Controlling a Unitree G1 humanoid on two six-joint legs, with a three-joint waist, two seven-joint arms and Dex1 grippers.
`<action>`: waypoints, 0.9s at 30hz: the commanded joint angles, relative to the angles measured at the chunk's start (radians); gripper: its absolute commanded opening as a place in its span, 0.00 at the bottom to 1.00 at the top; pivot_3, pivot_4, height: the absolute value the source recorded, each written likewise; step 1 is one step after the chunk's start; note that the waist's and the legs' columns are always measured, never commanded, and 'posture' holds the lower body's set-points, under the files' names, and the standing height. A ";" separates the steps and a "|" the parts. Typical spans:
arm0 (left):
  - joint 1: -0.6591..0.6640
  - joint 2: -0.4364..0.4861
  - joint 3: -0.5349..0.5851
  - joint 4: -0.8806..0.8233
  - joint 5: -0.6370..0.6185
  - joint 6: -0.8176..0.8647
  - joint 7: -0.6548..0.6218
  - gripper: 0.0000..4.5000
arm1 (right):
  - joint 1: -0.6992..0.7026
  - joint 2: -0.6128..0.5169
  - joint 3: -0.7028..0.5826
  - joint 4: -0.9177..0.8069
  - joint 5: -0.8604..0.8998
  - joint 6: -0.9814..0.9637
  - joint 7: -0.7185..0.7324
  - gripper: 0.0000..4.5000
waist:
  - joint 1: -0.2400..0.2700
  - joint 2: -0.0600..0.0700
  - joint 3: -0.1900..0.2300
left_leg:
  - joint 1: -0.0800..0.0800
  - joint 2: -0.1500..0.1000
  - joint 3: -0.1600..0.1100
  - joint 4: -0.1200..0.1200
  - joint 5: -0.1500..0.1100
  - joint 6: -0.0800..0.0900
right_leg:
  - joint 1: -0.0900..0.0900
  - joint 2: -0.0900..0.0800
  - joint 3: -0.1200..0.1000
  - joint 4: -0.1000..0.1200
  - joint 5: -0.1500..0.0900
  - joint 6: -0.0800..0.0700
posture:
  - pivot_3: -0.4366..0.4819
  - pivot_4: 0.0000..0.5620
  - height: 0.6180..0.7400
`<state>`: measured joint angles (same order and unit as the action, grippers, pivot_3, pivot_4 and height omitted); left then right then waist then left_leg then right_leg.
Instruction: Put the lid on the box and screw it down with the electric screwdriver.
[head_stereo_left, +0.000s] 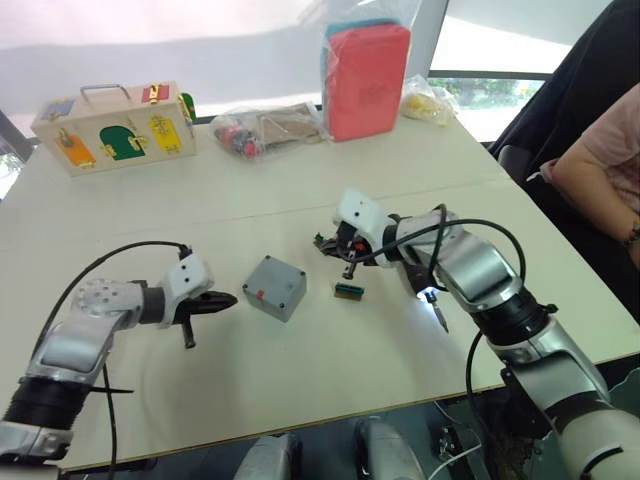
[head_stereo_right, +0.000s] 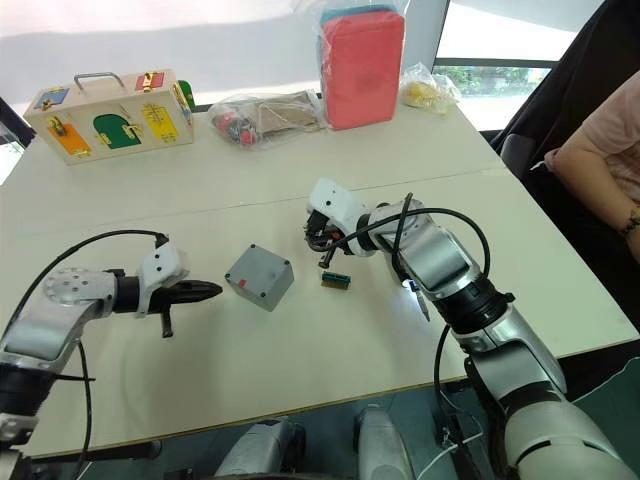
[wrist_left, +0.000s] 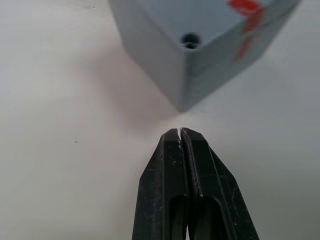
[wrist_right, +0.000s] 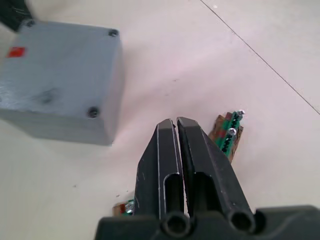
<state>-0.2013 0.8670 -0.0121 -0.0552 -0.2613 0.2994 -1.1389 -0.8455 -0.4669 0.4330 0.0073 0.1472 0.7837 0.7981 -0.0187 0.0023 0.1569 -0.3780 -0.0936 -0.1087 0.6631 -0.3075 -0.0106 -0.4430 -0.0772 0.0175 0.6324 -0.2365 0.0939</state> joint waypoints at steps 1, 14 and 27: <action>0.038 0.020 0.044 -0.106 -0.051 0.040 -0.005 0.00 | -0.019 0.076 -0.005 0.092 -0.021 -0.105 -0.006 0.02 | 0.001 0.000 0.000 | 0.000 0.000 0.000 0.000 0.000 0.000 | 0.000 0.000 0.000 0.000 0.000 0.000 | 0.48 0.27 1.00; 0.058 -0.032 0.030 -0.172 -0.051 0.094 0.079 0.00 | 0.062 0.206 0.033 0.183 -0.054 -0.183 0.041 0.02 | 0.000 0.000 0.000 | 0.000 0.000 0.000 0.000 0.000 0.000 | 0.000 0.000 0.000 0.001 0.000 0.000 | 0.48 0.27 1.00; 0.049 -0.016 0.036 -0.141 -0.048 0.083 0.075 0.00 | 0.107 0.181 0.034 0.003 -0.018 0.008 0.107 0.02 | 0.000 0.000 0.000 | 0.000 0.000 0.000 0.000 0.000 0.000 | 0.000 0.000 0.000 0.001 0.000 0.000 | 0.48 0.27 1.00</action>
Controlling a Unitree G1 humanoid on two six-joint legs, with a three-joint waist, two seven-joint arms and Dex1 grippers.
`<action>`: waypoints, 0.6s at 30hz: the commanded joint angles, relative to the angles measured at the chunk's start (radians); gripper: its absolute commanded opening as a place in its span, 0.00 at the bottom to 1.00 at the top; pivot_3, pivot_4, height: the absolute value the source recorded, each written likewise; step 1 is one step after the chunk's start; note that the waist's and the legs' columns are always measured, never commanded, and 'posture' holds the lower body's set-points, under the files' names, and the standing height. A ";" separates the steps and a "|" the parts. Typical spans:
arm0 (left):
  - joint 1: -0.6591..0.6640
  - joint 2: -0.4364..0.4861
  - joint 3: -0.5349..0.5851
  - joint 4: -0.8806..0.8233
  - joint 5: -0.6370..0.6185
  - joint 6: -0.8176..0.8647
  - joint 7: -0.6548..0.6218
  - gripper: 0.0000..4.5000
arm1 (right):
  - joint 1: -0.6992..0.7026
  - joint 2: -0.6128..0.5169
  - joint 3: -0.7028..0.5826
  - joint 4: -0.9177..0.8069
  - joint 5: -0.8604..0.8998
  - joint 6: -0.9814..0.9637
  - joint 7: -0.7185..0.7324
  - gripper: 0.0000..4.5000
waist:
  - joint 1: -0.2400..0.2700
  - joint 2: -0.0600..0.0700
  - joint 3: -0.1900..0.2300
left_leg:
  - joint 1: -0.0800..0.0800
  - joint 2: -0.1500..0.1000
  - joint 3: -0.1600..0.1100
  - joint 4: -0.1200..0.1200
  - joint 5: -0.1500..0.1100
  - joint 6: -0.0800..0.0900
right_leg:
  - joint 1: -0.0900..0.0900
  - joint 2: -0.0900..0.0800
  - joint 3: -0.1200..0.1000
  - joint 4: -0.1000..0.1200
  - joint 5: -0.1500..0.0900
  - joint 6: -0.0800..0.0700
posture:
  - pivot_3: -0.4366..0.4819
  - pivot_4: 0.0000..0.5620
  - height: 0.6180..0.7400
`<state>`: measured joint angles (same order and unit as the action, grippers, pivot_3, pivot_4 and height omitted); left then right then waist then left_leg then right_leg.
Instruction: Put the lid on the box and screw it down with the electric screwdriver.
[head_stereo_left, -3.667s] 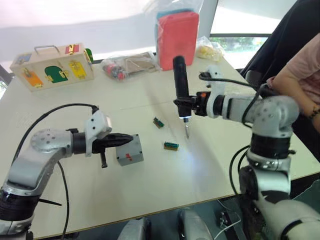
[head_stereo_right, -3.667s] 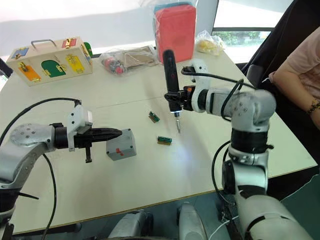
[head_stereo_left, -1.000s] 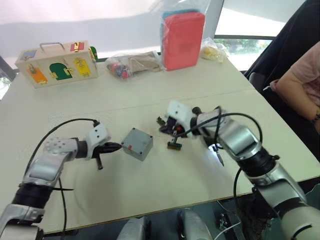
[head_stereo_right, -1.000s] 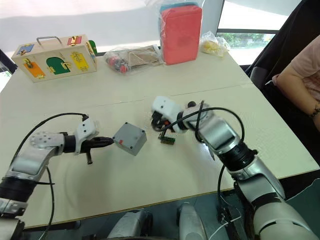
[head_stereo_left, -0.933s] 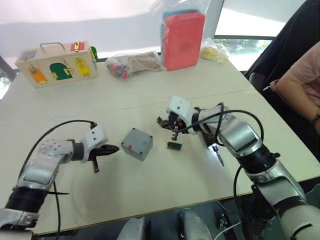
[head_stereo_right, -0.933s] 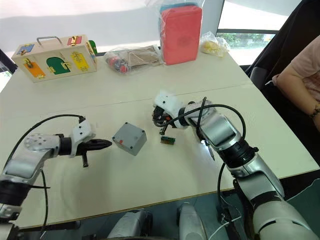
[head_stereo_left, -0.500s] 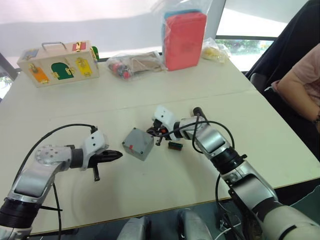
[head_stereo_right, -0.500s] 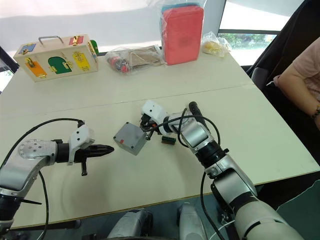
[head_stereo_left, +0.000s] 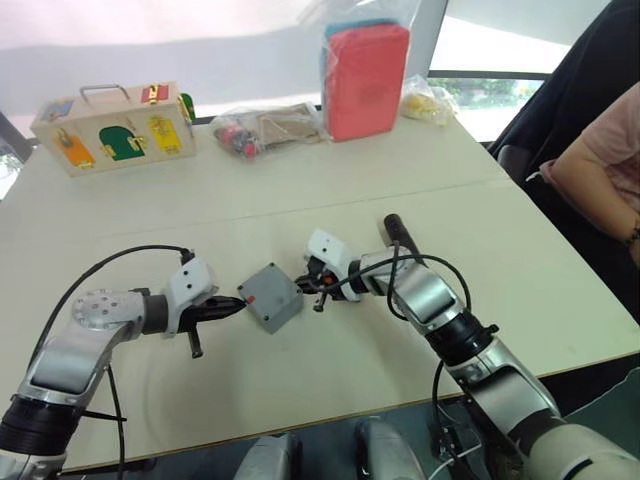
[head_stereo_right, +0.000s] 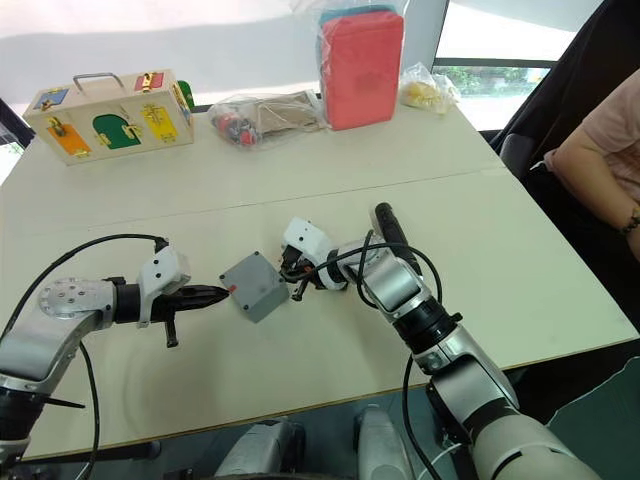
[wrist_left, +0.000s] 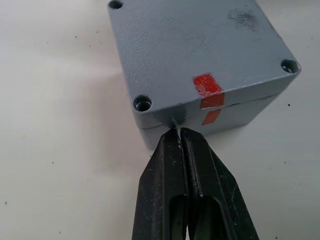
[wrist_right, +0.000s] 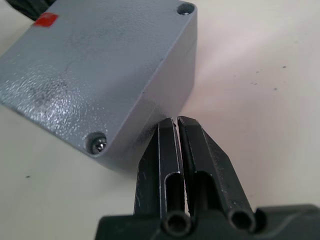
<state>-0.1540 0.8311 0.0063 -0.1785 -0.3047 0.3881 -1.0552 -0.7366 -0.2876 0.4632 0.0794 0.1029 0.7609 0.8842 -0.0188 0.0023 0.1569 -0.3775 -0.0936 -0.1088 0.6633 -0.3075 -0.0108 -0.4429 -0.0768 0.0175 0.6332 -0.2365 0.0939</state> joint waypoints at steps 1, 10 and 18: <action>0.004 0.021 0.018 -0.016 -0.004 -0.007 -0.010 0.00 | -0.001 0.000 0.005 -0.079 0.029 0.044 0.025 0.02 | 0.000 0.000 0.000 | 0.000 0.000 0.000 0.000 0.000 0.000 | 0.000 0.000 0.000 0.000 0.000 0.000 | 0.48 0.27 1.00; -0.012 0.029 0.035 0.001 -0.002 -0.009 -0.001 0.00 | 0.002 -0.020 0.012 -0.143 0.044 0.108 0.036 0.02 | 0.000 0.000 0.000 | 0.000 0.000 0.000 0.000 0.000 0.000 | 0.000 0.000 0.000 0.000 0.000 0.000 | 0.48 0.27 1.00; -0.034 0.019 0.034 0.012 -0.001 -0.009 0.011 0.00 | 0.010 -0.027 0.015 -0.174 0.051 0.145 0.022 0.02 | 0.001 0.000 0.000 | 0.000 0.000 0.000 0.000 0.000 0.000 | 0.000 0.000 0.000 0.000 0.000 0.000 | 0.48 0.27 1.00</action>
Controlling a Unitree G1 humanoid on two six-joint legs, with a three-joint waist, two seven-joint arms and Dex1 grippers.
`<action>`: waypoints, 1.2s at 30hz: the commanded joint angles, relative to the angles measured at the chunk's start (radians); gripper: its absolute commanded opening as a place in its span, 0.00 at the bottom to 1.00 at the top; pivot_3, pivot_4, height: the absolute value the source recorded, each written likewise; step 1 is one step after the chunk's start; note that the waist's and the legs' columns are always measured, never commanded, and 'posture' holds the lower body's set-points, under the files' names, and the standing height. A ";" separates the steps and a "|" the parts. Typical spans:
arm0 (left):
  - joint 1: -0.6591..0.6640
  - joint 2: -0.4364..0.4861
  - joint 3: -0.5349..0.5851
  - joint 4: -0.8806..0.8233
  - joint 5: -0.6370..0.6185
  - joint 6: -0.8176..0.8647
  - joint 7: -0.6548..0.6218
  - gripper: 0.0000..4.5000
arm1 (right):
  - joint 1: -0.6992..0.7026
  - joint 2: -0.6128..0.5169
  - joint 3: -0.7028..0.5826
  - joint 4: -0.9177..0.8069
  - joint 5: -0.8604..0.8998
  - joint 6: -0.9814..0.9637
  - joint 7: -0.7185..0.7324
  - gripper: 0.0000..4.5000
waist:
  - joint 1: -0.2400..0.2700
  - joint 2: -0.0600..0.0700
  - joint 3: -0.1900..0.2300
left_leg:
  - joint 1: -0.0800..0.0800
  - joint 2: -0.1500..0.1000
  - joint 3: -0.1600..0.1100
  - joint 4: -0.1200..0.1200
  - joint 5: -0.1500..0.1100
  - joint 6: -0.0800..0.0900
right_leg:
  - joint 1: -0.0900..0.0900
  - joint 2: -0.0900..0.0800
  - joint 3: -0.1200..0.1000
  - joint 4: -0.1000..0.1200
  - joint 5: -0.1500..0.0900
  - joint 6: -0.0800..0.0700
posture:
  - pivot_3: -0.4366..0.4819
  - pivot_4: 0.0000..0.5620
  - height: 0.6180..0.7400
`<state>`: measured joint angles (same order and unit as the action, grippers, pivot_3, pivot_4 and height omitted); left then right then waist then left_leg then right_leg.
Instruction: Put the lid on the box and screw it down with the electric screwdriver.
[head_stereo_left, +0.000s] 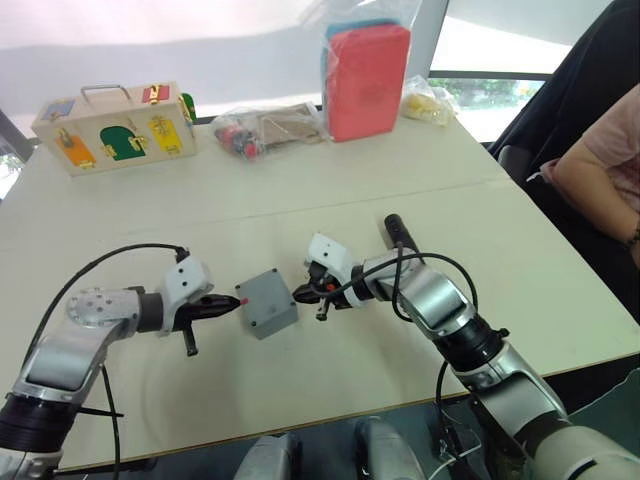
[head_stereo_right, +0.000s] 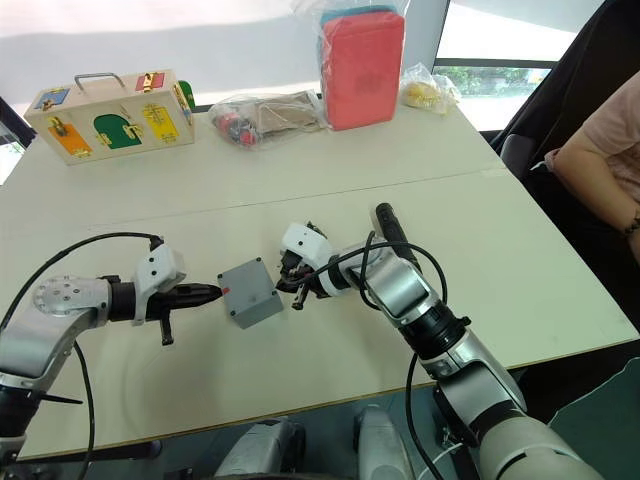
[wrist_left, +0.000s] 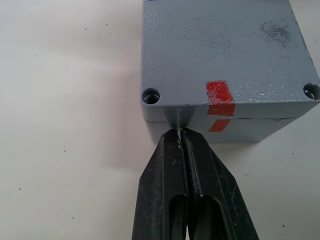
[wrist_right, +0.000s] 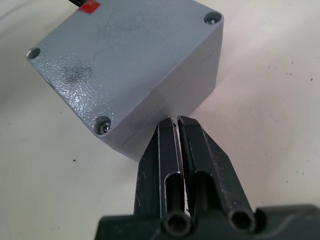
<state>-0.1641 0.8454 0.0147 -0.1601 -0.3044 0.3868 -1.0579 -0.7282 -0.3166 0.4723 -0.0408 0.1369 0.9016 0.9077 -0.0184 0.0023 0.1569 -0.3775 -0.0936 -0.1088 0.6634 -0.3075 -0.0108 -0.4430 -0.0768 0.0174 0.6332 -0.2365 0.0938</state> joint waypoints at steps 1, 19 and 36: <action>-0.031 0.002 0.026 -0.004 -0.002 -0.007 0.017 0.00 | 0.003 -0.002 0.008 -0.059 0.015 0.007 -0.003 0.02 | 0.000 0.000 0.000 | 0.000 0.000 0.000 0.000 0.000 0.000 | 0.000 0.000 0.000 0.000 0.000 0.000 | 0.48 0.27 1.00; -0.102 -0.054 -0.013 0.058 0.040 -0.034 0.048 0.00 | 0.022 -0.052 -0.037 -0.154 0.059 0.082 -0.046 0.02 | 0.004 0.000 0.000 | 0.000 0.000 0.000 0.000 0.000 0.000 | 0.000 0.000 0.000 0.000 0.000 0.000 | 0.48 0.27 1.00; -0.015 0.027 0.081 -0.037 -0.016 -0.001 -0.004 0.00 | 0.099 -0.159 -0.278 -0.287 0.092 0.087 -0.190 0.28 | 0.002 0.000 0.000 | 0.000 0.000 0.000 0.000 0.000 0.000 | 0.000 0.000 0.000 0.000 0.000 0.000 | 0.48 0.27 1.00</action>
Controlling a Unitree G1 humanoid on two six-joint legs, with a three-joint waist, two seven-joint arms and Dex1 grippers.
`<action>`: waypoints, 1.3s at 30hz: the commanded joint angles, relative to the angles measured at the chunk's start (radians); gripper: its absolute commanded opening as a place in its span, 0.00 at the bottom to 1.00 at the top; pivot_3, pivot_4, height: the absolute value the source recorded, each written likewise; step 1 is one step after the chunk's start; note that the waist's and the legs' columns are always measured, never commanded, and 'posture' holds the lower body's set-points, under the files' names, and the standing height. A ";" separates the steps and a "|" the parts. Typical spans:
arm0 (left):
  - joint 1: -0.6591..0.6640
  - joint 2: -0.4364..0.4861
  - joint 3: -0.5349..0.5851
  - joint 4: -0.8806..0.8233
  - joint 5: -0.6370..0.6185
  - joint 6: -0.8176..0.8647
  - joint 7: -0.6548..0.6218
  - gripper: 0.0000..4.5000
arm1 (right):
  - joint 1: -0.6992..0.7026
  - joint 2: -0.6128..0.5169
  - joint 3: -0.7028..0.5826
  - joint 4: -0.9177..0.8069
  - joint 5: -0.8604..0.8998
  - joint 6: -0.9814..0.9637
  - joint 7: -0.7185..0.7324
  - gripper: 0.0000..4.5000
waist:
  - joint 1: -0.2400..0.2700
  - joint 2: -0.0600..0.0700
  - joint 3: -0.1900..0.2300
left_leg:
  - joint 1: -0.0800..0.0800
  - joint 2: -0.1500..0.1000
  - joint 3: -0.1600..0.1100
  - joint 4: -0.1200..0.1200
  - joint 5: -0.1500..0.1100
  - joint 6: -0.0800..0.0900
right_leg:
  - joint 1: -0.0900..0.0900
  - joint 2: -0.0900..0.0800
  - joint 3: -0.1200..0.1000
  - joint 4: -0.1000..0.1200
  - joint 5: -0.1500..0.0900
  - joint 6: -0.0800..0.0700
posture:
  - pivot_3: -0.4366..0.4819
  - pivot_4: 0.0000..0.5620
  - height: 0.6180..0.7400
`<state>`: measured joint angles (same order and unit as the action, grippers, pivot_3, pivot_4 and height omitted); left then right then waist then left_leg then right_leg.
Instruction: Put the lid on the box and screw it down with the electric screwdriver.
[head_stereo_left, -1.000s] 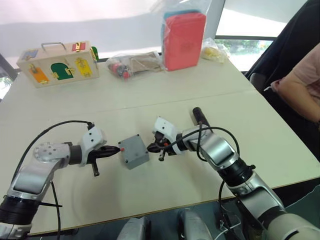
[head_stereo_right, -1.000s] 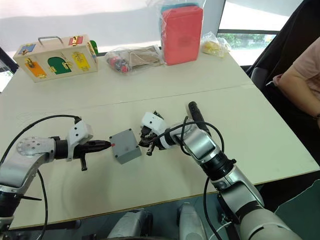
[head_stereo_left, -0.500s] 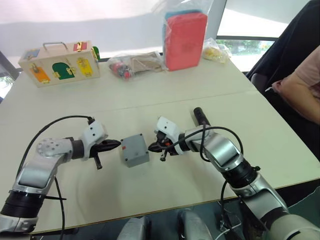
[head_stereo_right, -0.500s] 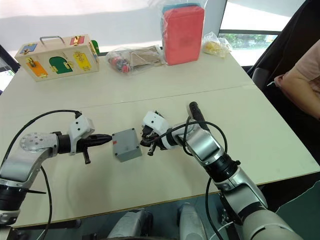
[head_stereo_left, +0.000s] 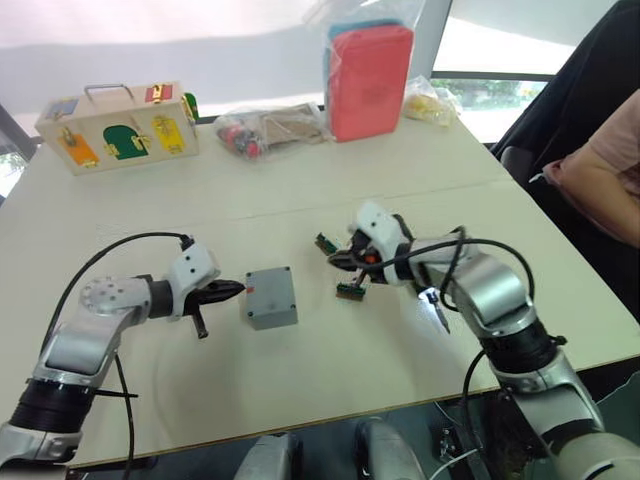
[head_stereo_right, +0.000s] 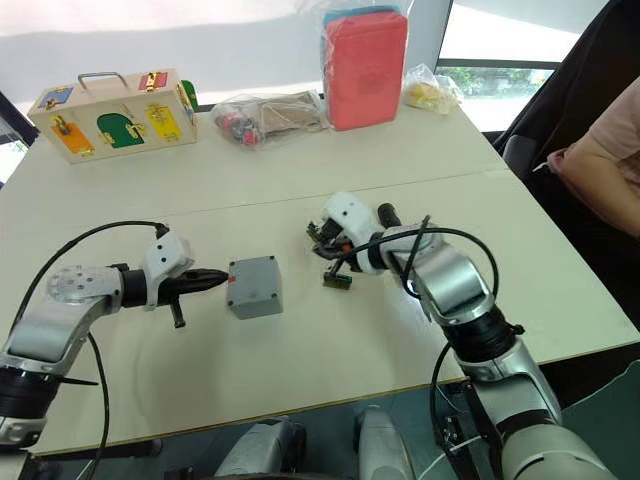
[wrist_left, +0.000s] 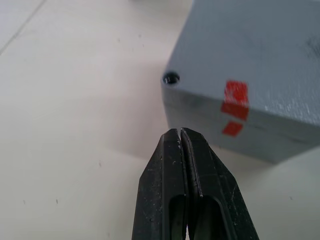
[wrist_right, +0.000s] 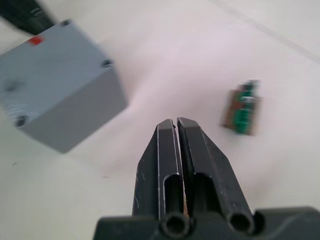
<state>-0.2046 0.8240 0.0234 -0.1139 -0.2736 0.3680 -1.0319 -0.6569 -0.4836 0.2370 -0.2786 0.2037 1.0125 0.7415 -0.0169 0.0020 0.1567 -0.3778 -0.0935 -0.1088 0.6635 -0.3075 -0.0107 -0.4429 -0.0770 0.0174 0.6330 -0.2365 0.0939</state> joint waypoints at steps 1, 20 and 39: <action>0.038 0.061 0.087 -0.105 -0.064 0.029 -0.040 0.00 | 0.044 0.008 -0.047 -0.056 0.028 -0.030 -0.028 0.35 | 0.001 0.000 0.000 | 0.000 0.000 0.000 0.000 0.000 0.000 | 0.000 0.000 0.000 0.000 0.000 0.000 | 0.48 0.27 1.00; 0.012 0.086 0.142 -0.281 -0.224 0.191 -0.004 0.00 | 0.216 0.058 -0.010 0.025 0.024 -0.198 -0.095 0.52 | 0.004 0.000 0.000 | 0.002 0.000 0.000 0.000 0.000 0.000 | 0.002 0.000 0.000 0.000 0.000 0.000 | 0.48 0.27 1.00; -0.007 0.080 0.124 -0.279 -0.223 0.188 0.021 0.00 | 0.219 0.064 -0.004 0.041 0.033 -0.186 -0.090 0.16 | 0.004 0.000 0.000 | 0.002 0.000 0.000 0.000 0.000 0.000 | 0.002 0.000 0.000 0.000 0.000 0.000 | 0.48 0.27 1.00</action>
<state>-0.1983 0.9017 0.1356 -0.3687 -0.4898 0.5625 -1.0185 -0.4319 -0.4210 0.2335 -0.2279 0.2307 0.8312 0.6518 -0.0132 0.0020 0.1568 -0.3761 -0.0936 -0.1086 0.6635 -0.3076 -0.0106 -0.4408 -0.0770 0.0176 0.6329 -0.2365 0.0939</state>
